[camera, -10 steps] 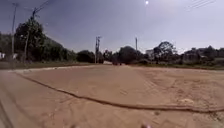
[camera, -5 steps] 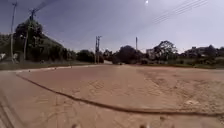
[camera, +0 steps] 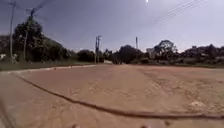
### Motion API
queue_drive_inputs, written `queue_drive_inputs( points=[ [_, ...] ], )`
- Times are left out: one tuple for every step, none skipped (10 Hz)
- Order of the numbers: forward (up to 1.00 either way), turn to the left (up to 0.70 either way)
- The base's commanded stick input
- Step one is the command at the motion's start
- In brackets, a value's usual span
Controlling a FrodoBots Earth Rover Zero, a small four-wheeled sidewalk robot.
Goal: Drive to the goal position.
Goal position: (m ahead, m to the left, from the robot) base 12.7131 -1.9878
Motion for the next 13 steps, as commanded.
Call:
queue_drive_inputs(
  points=[
    [0.30,-0.75],
    [0.30,-0.75],
    [0.30,-0.75],
    [0.30,0.00],
    [0.30,0.00],
    [0.30,0.00],
    [0.30,0.00],
    [0.30,0.00],
    [0.30,0.00],
    [0.30,0.00],
    [0.30,0.00],
    [0.30,0.00],
    [0.30,0.00]
  ],
)
